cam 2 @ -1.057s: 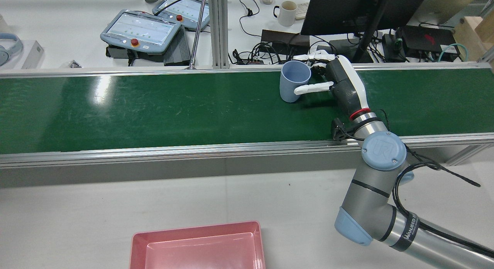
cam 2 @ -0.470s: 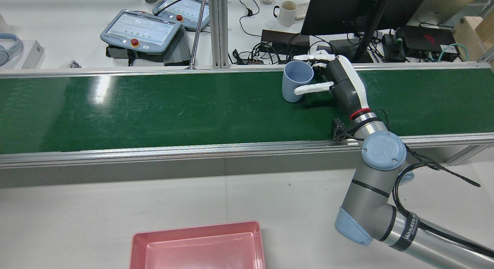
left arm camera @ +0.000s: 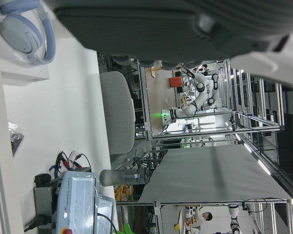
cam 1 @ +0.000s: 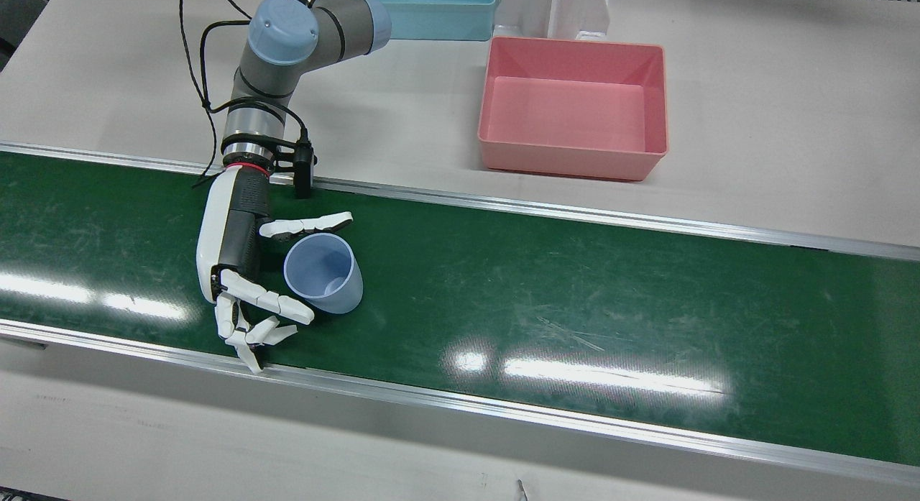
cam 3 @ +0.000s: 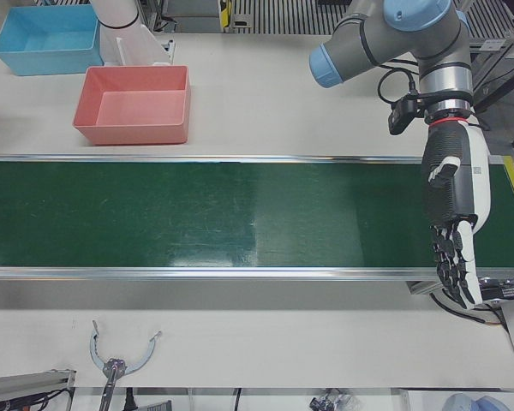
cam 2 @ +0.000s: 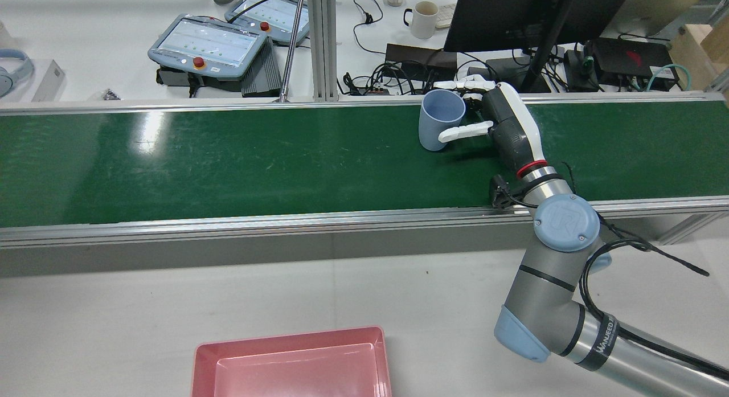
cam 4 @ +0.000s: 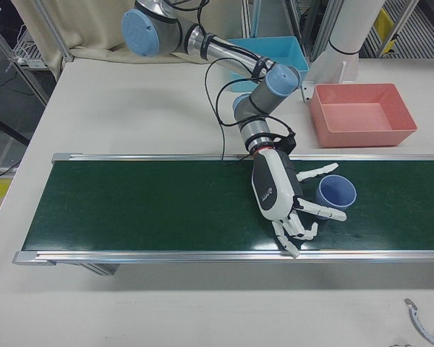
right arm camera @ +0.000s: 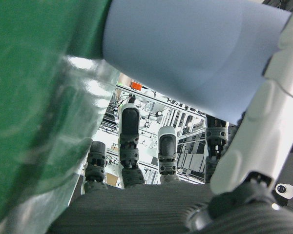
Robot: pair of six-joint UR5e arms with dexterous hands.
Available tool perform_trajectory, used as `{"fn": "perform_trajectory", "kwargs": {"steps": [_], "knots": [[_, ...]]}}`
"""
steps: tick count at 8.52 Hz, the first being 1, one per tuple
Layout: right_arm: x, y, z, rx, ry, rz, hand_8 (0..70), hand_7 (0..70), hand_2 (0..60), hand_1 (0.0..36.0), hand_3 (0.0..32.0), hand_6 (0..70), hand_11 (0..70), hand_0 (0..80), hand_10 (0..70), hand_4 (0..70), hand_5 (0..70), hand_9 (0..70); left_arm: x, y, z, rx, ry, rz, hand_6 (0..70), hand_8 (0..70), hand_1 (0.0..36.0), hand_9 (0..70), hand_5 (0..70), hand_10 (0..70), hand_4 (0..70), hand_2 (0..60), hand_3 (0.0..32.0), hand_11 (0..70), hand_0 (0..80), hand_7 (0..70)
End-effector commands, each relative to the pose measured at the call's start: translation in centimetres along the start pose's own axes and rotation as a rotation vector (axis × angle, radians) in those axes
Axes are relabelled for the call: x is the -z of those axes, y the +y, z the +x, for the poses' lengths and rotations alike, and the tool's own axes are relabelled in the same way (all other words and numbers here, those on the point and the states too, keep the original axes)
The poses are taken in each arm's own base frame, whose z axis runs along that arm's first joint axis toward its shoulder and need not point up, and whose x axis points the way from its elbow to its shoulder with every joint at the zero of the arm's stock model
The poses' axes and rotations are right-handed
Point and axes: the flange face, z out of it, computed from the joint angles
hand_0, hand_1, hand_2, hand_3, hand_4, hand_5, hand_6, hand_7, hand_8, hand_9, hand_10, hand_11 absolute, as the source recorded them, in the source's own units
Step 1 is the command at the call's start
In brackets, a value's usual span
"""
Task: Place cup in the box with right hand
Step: 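Keep the right hand still while the cup slides into its palm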
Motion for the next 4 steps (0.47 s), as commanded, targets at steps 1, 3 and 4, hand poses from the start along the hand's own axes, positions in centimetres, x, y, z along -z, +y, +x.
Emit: {"fn": "perform_trajectory", "kwargs": {"steps": [1, 3, 4], "knots": [[0.29, -0.62, 0.02, 0.008, 0.004, 0.007, 31.5, 70.0, 0.0, 6.1, 27.8, 13.3, 18.7, 49.8, 13.2, 36.7, 6.0, 45.7, -0.01, -0.03, 0.00, 0.000, 0.000, 0.001, 0.0, 0.0, 0.0, 0.0, 0.0, 0.0, 0.0, 0.0, 0.0, 0.0, 0.0, 0.0], [0.29, -0.62, 0.04, 0.008, 0.005, 0.006, 31.7, 70.0, 0.0, 7.2, 27.4, 13.4, 19.1, 50.5, 13.4, 36.1, 6.4, 45.8, -0.01, -0.03, 0.00, 0.000, 0.000, 0.001, 0.0, 0.0, 0.0, 0.0, 0.0, 0.0, 0.0, 0.0, 0.0, 0.0, 0.0, 0.0], [0.29, -0.62, 0.04, 0.008, 0.005, 0.006, 31.9, 70.0, 0.0, 8.0, 27.2, 13.4, 19.4, 51.1, 13.5, 36.1, 6.6, 45.9, 0.01, 0.04, 0.00, 0.000, 0.000, -0.001, 0.0, 0.0, 0.0, 0.0, 0.0, 0.0, 0.0, 0.0, 0.0, 0.0, 0.0, 0.0]]}}
